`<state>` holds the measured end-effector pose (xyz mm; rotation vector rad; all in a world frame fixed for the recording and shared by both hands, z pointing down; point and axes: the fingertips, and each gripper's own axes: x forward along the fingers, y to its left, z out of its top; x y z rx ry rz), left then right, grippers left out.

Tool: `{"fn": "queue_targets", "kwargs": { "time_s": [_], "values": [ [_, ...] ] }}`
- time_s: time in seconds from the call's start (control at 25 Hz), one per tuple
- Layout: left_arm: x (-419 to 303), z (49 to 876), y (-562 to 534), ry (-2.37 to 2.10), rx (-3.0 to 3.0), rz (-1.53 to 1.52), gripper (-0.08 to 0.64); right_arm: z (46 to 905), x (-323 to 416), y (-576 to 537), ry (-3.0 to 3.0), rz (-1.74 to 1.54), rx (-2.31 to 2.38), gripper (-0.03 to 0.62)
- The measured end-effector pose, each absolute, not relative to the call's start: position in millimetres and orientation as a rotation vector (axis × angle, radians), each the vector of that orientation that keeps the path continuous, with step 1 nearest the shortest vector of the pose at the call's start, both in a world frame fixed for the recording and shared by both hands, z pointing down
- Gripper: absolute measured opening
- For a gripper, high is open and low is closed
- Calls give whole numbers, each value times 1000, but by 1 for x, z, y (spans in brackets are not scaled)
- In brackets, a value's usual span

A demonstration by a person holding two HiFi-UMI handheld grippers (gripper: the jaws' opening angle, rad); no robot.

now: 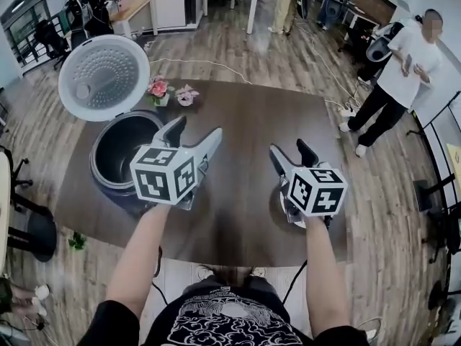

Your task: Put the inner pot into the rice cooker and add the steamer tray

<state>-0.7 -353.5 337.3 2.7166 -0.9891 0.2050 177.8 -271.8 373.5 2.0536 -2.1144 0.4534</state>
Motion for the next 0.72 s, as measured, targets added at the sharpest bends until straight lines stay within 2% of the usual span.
{"fn": "queue_targets", "kwargs": {
  "time_s": [0.36,0.72],
  "values": [
    [130,383,-299,-766,2721,339,367,390,288,-200,-1994,517,2183,314],
    [211,449,-252,-659,2624,467,367,442,368,-137,-1890,674,2211,314]
  ]
}}
